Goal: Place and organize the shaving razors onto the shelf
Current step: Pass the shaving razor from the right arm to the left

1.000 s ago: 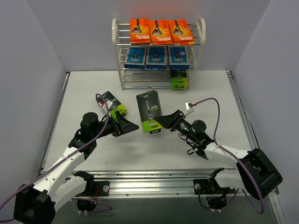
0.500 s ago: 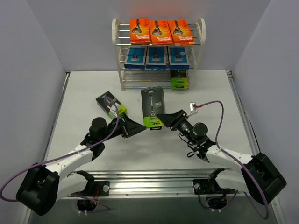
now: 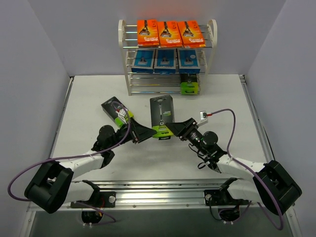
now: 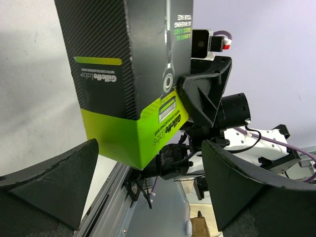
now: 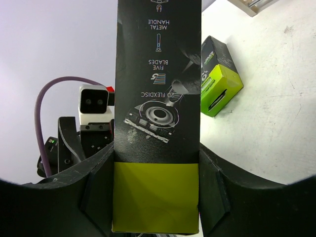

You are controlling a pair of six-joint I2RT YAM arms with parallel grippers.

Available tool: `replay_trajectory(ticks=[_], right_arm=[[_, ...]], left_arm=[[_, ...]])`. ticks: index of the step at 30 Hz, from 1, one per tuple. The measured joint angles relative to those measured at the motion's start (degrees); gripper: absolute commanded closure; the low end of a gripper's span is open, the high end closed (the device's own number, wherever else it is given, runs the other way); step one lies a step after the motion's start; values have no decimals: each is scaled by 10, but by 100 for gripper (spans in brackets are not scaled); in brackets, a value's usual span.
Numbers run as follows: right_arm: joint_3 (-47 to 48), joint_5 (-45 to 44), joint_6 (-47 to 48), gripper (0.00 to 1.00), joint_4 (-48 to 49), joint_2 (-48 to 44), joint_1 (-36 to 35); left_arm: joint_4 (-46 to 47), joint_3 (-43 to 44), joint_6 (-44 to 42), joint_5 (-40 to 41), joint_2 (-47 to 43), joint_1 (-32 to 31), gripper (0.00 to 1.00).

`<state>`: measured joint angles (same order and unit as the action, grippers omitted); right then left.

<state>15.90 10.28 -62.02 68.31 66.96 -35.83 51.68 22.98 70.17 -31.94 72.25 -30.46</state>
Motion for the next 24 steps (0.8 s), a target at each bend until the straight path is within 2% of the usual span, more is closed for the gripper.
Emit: replay_trajectory(ticks=[12,24], right_arm=[[0,-3,-20,100,0,4,-2],[-8,-13,-61,100,6,60,-1]], left_arm=[[32,-2,11,-2,35,-10,6],[81,-27,31,-2,92,-17,6]])
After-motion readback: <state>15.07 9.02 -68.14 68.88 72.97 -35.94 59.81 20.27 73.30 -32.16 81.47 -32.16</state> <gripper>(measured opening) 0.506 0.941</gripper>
